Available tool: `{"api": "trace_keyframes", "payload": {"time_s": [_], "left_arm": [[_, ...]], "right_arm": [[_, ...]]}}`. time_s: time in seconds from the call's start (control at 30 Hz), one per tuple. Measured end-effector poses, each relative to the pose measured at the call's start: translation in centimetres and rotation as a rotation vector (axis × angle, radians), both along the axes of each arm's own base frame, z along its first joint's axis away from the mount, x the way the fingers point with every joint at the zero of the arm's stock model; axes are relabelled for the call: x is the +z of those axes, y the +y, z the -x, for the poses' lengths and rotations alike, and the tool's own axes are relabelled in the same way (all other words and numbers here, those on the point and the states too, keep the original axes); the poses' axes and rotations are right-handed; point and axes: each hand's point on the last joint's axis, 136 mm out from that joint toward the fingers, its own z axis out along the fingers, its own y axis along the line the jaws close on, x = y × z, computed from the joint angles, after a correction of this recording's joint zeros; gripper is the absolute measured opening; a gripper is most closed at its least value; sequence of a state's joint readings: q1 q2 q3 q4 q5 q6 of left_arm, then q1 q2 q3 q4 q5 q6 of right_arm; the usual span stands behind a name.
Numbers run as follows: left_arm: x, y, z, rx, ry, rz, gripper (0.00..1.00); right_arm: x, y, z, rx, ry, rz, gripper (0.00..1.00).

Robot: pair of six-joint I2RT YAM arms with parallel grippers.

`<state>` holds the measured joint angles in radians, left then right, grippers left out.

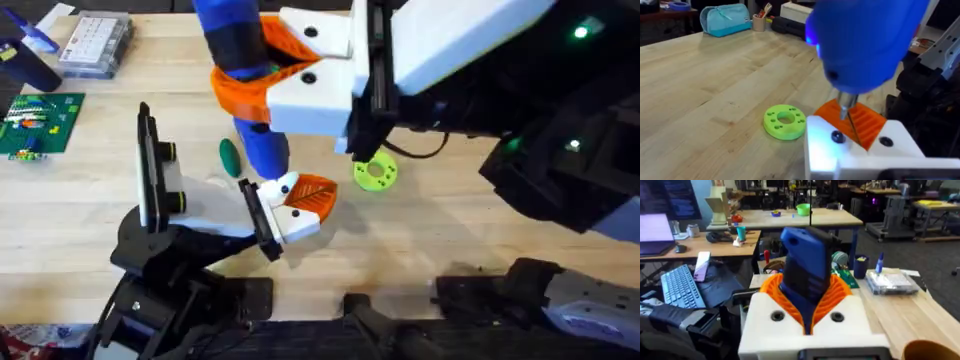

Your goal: Pick up the gripper from the table and insert it into the empty holder that is missing its gripper. Then pick up a screw, insert it into the mounting hole, and use the screwdriver to tighten it. Finally, clean up the table by picking up the vegetable and placing it into the bucket.

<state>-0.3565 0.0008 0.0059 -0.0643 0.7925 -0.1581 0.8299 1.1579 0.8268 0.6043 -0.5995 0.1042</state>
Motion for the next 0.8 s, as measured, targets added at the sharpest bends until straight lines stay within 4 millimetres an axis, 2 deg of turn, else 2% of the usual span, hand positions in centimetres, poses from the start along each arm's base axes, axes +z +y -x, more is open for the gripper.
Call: {"api": "trace_keyframes", "payload": {"time_s": [0.4,0.8], "left_arm": [[0.0,0.0,0.0,0.000,0.000,0.000,0.016],[0.0,0.0,0.0,0.000,0.000,0.000,0.016]], "right_arm": [[1.7,-0.8,0.7,0.004,-0.014,-0.043,0.034],[2.1,-1.1,-0.1,-0.013,0.030,-0.038,0.034]]}}
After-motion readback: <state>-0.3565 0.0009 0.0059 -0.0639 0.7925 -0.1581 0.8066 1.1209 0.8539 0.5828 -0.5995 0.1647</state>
